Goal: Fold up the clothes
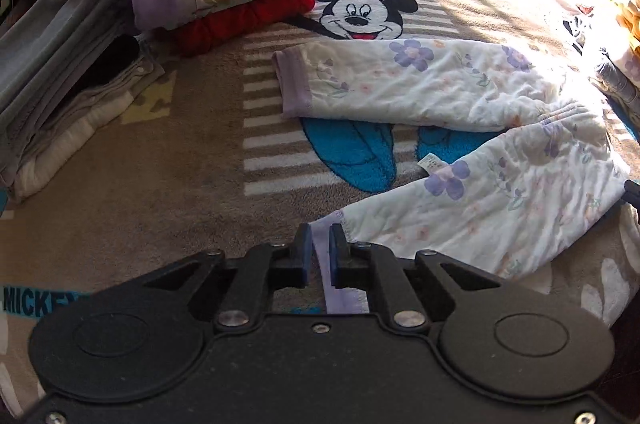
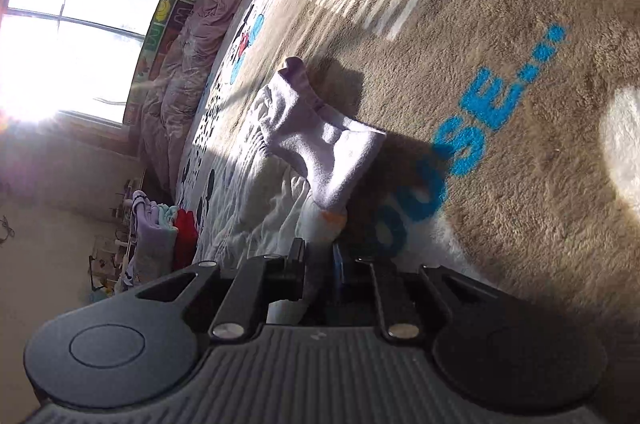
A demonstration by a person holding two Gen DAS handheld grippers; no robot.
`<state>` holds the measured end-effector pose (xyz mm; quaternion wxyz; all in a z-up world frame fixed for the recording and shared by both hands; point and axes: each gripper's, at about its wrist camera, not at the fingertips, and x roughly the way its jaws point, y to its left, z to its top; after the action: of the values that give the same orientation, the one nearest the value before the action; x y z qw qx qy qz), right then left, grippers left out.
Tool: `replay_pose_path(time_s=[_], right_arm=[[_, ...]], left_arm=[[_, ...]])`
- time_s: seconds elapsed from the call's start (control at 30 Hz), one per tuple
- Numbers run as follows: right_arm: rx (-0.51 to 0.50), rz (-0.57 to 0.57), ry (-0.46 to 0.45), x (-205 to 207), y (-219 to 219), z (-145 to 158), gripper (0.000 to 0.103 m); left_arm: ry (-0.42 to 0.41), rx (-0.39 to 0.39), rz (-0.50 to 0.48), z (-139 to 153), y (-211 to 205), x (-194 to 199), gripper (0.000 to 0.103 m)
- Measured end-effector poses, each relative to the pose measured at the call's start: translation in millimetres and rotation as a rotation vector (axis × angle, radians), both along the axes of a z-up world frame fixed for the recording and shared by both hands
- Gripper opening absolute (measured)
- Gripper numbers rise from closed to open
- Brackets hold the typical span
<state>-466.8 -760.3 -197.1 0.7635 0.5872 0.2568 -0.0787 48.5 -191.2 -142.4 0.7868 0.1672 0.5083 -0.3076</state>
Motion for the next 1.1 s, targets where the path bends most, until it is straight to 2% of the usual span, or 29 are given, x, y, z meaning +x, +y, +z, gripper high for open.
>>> replay_pose_path(time_s=[0.03, 0.07, 0.1, 0.27, 0.4, 0.47, 0.5, 0.53, 0.57, 0.67, 0.73, 0.77, 0.83, 0.9, 1.0, 1.03, 1.1], right_arm=[[0.009, -0.006, -0.006, -3.7, 0.4, -3.5, 0.024], [0.018, -0.012, -0.012, -7.5, 0.8, -6.9, 0.032], [0.027, -0.018, -0.017, -11.3, 1.2, -10.4, 0.043], [0.047, -0.068, -0.046, -7.9, -3.0, -14.2, 0.044], [0.038, -0.113, -0.042, 2.1, -5.4, -16.2, 0.043], [0.018, -0.128, -0.037, 7.8, -6.0, -17.0, 0.035], [0.01, -0.132, -0.035, 9.3, -6.0, -17.2, 0.027], [-0.014, -0.138, -0.036, 10.2, -5.6, -14.8, 0.019], [-0.039, -0.144, -0.037, 11.0, -5.1, -12.3, 0.018], [-0.258, -0.135, -0.11, 1.0, 9.3, 28.8, 0.016], [-0.368, -0.138, -0.117, -5.6, 18.5, 46.5, 0.016], [-0.374, -0.132, -0.086, -4.1, 17.5, 41.5, 0.016], [-0.381, -0.117, -0.02, -0.6, 15.0, 29.8, 0.017], [-0.279, -0.172, 0.011, -9.2, 3.0, 8.3, 0.02], [-0.081, -0.239, -0.062, -26.5, -13.4, -21.7, 0.023], [-0.066, -0.237, -0.07, -26.3, -16.1, -24.5, 0.023], [-0.127, -0.231, -0.057, -21.5, -18.4, -16.8, 0.024]], left_arm=[[0.015, -0.003, -0.001, -3.6, 2.7, 0.2, 0.031], [0.029, -0.011, 0.0, -6.2, 5.3, -0.8, 0.041], [0.047, -0.021, 0.005, -8.8, 7.4, -1.4, 0.053], [0.119, -0.015, 0.001, -27.2, 4.0, -7.7, 0.053], [0.127, 0.062, -0.026, -50.8, -12.2, -17.7, 0.052], [0.119, 0.084, -0.048, -56.5, -20.6, -22.6, 0.034], [0.121, 0.085, -0.058, -57.3, -24.3, -24.4, 0.026], [0.124, 0.075, -0.067, -54.5, -25.0, -25.1, 0.018], [0.127, 0.065, -0.077, -51.4, -25.4, -25.8, 0.014], [0.149, 0.03, -0.093, -42.7, -19.9, -25.4, 0.012], [0.169, 0.006, -0.099, -37.3, -13.5, -24.3, 0.012], [0.179, 0.017, -0.088, -39.9, -10.5, -22.2, 0.012], [0.185, 0.073, -0.086, -49.3, -11.1, -21.7, 0.014], [0.176, 0.09, -0.103, -51.5, -13.8, -25.2, 0.014], [0.17, 0.088, -0.106, -46.7, -15.0, -25.0, 0.021], [0.156, 0.087, -0.105, -43.8, -14.3, -24.0, 0.024], [0.122, 0.08, -0.102, -38.4, -12.9, -21.2, 0.025]])
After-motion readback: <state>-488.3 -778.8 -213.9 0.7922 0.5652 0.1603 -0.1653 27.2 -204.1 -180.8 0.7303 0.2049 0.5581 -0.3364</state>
